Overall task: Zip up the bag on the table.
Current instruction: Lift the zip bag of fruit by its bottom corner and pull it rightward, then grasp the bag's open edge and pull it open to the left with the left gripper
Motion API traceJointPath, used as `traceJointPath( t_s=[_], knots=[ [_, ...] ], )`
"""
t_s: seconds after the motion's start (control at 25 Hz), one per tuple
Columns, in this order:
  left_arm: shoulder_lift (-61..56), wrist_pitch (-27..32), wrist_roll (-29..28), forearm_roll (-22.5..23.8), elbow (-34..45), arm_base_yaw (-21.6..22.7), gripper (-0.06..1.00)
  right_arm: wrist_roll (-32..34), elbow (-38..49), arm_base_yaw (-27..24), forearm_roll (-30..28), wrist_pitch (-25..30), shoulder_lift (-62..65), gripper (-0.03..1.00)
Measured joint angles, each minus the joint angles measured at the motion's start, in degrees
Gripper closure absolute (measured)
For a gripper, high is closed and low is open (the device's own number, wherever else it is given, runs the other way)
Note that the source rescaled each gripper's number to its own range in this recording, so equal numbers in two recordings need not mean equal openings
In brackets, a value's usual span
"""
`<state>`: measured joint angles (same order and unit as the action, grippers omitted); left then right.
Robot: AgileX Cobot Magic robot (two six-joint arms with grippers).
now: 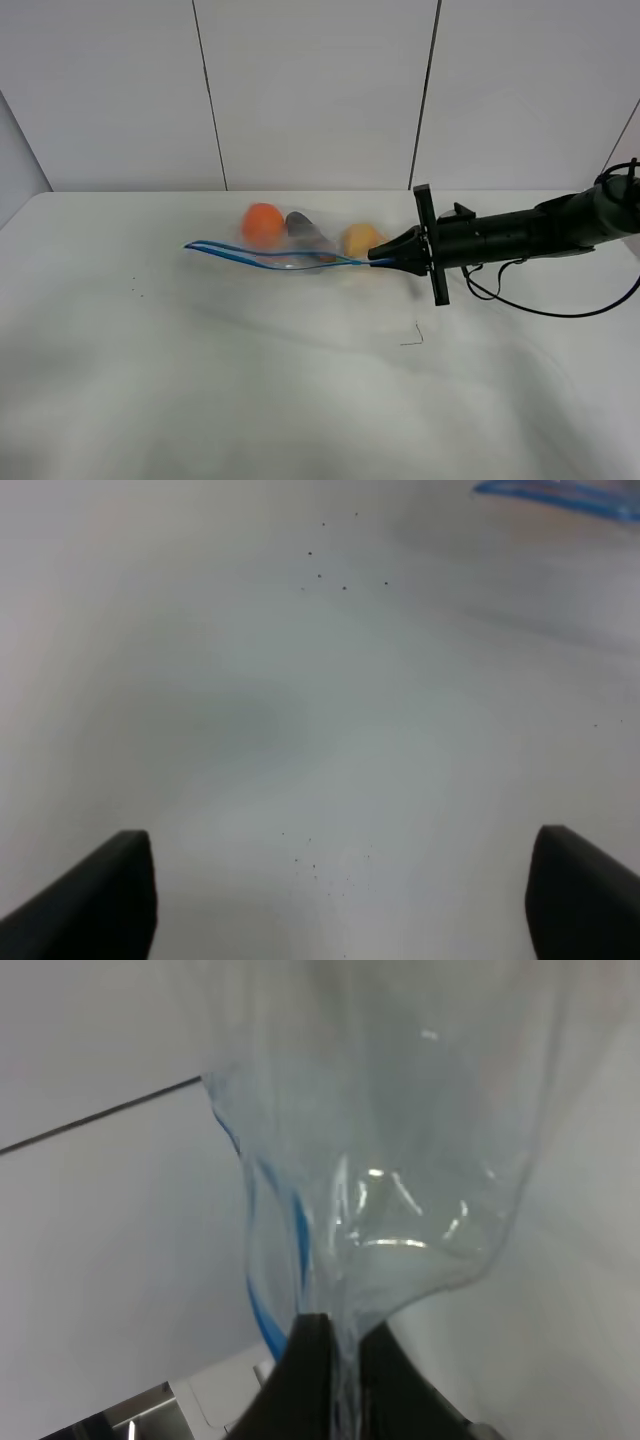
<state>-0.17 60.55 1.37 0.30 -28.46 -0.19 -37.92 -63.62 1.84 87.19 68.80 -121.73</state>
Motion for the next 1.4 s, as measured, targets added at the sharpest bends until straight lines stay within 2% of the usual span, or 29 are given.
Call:
traceJointPath(
  t_s=[1.16, 1.4],
  knots=[
    [0.0, 0.0, 0.0, 0.4, -0.2, 0.0, -0.06, 0.5, 0.0, 0.0, -0.2, 0.1, 0.7, 0.97],
    [10.0, -1.8, -0.1, 1.1, -7.1, 0.0, -0.06, 0.5, 0.0, 0.0, -0.2, 0.1, 0.7, 0.97]
  ],
)
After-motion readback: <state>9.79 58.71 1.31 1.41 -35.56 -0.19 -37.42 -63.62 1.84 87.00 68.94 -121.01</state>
